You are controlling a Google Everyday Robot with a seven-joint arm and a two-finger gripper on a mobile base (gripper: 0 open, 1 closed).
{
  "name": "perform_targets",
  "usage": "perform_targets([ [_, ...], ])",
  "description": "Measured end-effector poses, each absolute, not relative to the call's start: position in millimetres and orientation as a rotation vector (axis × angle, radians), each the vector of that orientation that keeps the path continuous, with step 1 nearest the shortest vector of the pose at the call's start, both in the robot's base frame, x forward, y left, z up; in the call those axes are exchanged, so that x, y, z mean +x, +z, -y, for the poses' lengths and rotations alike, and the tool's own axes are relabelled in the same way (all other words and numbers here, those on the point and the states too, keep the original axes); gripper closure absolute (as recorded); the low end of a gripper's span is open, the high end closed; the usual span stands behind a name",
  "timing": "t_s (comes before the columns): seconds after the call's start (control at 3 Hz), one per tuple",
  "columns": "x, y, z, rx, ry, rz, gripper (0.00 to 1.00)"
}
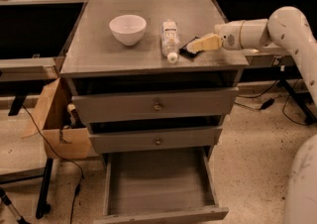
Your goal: Place rxbar blueberry into bottom drawer
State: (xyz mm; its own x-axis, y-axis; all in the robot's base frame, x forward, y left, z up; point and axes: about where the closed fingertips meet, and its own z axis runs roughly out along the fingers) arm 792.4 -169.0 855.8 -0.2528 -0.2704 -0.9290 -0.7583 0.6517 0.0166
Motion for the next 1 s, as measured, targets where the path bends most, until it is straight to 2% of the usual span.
perform_targets([
  [1.0, 802.4, 865.5, 157.1, -0.980, 0.442, -1.875, 0.00],
])
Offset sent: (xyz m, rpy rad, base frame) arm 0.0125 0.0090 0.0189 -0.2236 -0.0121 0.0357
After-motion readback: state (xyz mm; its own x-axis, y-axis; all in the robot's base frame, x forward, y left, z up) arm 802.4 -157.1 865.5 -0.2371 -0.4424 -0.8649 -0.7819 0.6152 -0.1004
